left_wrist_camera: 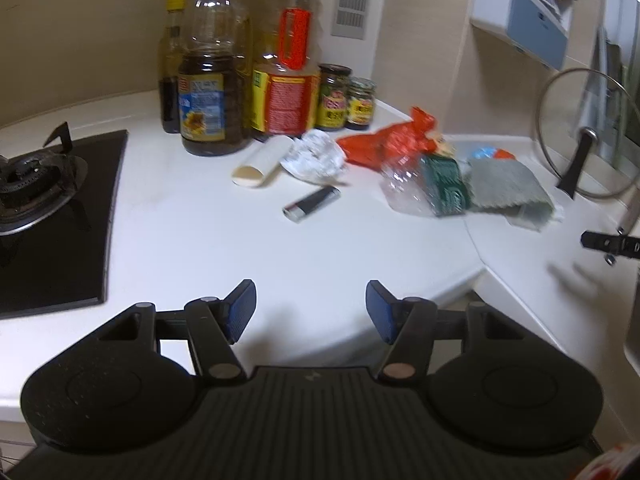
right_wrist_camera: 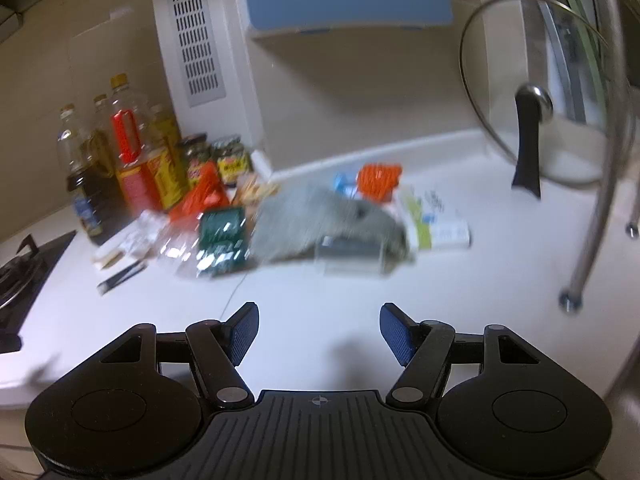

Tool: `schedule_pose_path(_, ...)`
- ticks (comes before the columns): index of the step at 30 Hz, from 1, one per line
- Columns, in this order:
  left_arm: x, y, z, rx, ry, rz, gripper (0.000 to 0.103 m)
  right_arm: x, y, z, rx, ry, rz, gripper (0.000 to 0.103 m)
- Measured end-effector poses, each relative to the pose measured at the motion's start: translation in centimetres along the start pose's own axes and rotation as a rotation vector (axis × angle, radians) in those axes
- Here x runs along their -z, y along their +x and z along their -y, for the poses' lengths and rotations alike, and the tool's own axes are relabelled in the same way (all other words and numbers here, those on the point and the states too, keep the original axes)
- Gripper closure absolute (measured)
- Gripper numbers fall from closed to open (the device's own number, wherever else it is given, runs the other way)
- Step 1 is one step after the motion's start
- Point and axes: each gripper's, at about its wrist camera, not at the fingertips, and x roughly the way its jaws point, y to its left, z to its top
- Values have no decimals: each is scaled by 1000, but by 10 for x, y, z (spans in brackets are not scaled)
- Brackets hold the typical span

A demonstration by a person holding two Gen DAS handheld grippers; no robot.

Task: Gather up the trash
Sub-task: 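Raise both open grippers from the bin back to the counter, then grasp the grey cloth with the right gripper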

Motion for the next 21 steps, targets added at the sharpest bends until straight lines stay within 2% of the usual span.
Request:
schedule_pose_path(10,-27,30,8,-69,-12,41,46,-49,64,12,-42,-76,21,36)
schedule_pose_path(21,-31,48,22,-103,-26,30,46,-67,128,22,-88,-125,-27,36)
